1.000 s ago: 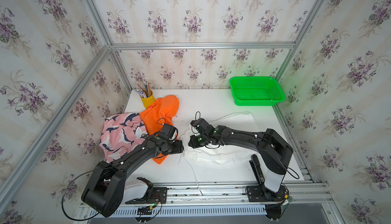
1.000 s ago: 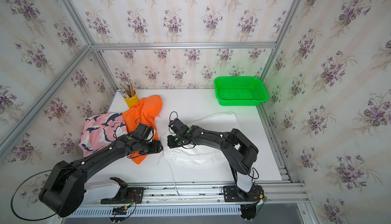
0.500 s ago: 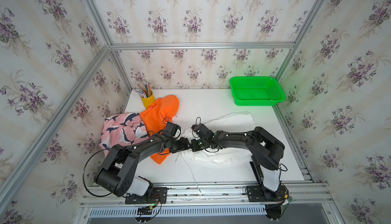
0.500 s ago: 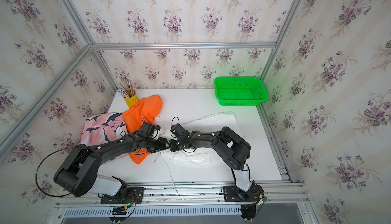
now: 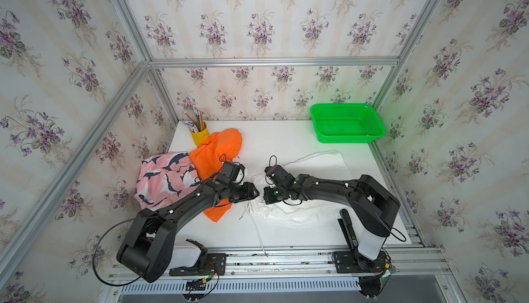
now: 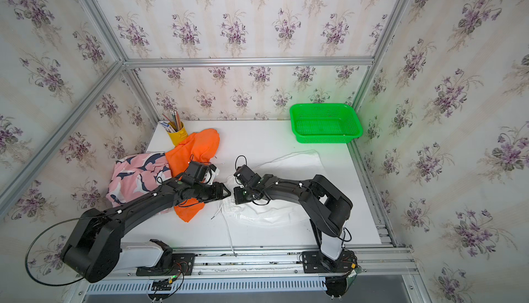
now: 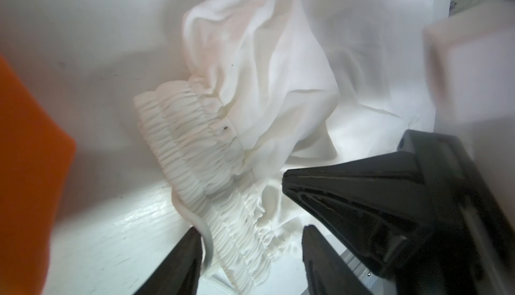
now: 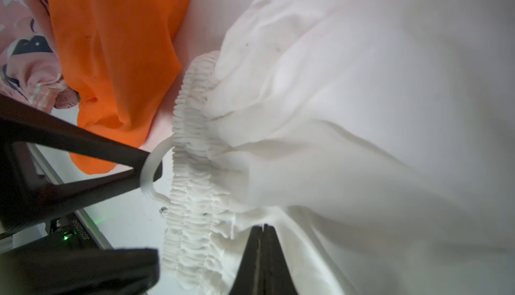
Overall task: Roll up the shorts
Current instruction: Roll the shorts at the center of the board.
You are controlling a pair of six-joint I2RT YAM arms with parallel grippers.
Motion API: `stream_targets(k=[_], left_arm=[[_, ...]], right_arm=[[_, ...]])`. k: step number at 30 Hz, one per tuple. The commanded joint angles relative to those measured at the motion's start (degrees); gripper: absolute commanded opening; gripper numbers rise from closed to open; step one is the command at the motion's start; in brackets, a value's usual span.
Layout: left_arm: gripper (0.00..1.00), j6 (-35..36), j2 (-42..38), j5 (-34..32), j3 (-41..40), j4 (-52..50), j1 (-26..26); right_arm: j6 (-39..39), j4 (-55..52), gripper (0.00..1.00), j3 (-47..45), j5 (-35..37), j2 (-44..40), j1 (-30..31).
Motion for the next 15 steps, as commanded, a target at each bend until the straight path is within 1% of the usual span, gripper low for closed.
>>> stream_targets(k=[1,3,4,6,9,12,15], left_arm=[[0.63,0.4,0.2,-3.4,1.2,-4.2,-0.4],[0.63,0.2,-0.3,-6.8,1.7,-7.1,-0.4],[0.63,0.2,-0.9,-9.0,1.7,-8.3,-0.4],[0.64,0.2,-2.8,-11.0,1.2,-9.3,0.1],[0.66,0.8,-6.1,-12.0,0.1,-11.3,2.8],[0.67,1.5,-9.7,-11.4,-1.5,-12.2,7.1],[0.68,2.8,-12.8,-10.9,-2.2,-14.0,11.1]], right_arm=[[0.1,-2.6,0.02,0.0,0.4,-1.8,-0.1],[0.1,-2.5,0.03,0.2,-1.0,-2.6,-0.1],[0.4,-2.8,0.05,0.4,-0.5,-3.0,0.3],[0.6,-4.1,0.08,0.9,2.9,-3.8,1.5],[0.4,-9.3,0.15,4.5,8.5,-2.6,3.7],[1.1,-16.2,0.21,10.9,14.4,0.7,6.9],[2.3,-21.4,0.33,16.9,18.2,4.8,9.6]])
